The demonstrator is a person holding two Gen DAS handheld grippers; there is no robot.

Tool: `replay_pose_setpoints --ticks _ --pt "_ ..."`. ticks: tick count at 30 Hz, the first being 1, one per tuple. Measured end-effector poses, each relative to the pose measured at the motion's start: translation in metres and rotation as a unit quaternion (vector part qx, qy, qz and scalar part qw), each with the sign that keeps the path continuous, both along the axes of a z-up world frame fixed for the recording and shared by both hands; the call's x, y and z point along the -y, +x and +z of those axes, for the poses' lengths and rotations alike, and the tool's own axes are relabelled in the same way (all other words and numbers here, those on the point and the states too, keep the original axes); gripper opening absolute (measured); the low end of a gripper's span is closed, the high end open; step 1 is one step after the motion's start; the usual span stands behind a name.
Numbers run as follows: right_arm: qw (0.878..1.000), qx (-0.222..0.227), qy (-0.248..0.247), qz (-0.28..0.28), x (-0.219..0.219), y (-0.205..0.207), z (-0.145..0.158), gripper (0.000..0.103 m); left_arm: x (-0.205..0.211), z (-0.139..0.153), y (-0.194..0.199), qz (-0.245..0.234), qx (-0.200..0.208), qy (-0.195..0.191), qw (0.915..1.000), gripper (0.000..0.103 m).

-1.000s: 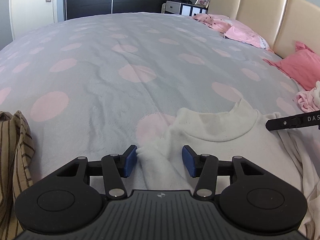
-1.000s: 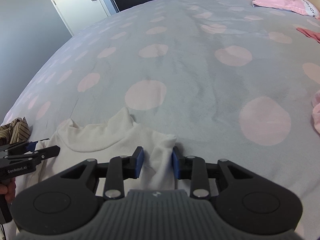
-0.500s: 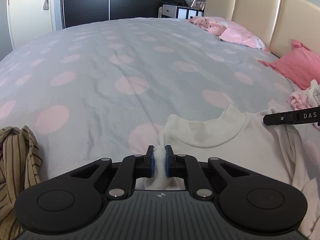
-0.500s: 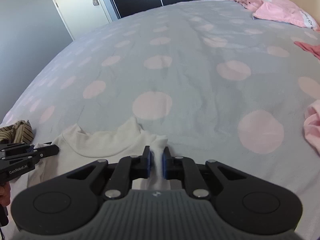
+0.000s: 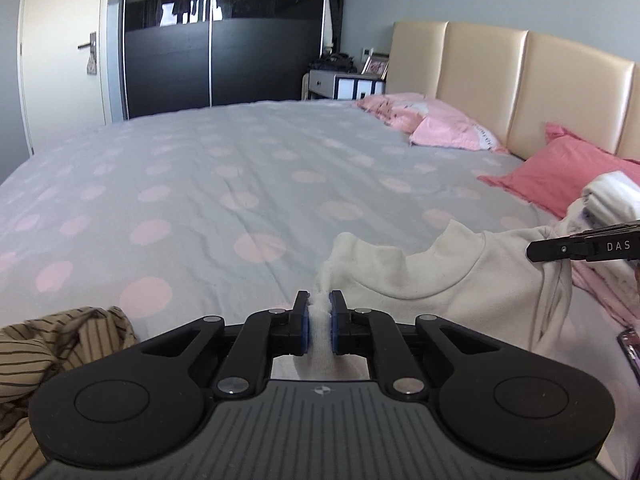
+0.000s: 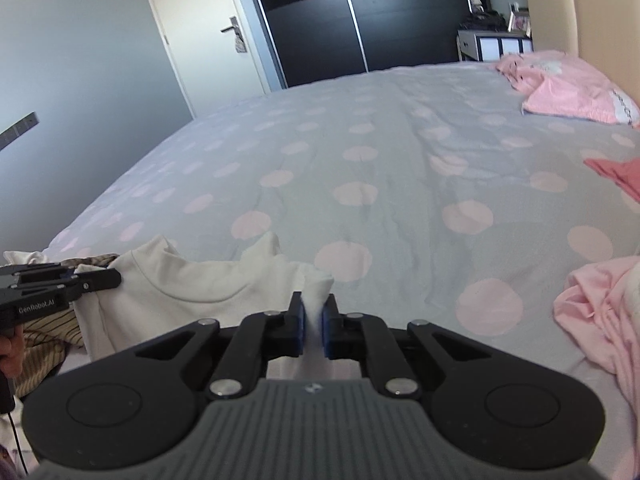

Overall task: Fold clothes
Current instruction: 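Pinch the sweatshirt collar with both tools and lift it, then fold the collar end over toward the hem with both tools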

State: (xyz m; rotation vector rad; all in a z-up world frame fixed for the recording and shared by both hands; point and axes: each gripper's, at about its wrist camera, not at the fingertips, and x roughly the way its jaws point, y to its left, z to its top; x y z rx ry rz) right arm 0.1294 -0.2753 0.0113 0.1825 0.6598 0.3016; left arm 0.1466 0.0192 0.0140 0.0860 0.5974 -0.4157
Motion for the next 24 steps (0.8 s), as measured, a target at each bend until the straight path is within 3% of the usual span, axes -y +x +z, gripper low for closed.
replay_pose_setpoints --ticks 12,24 --pt "0.994 0.071 -0.013 0.087 0.012 -0.113 0.036 0.009 -0.016 0.037 -0.109 -0.101 0.057 0.003 0.9933 0.008" --pt "0.975 0.048 -0.071 0.205 0.008 -0.177 0.006 0.009 -0.019 0.003 -0.168 -0.187 -0.01 0.052 0.981 0.007"
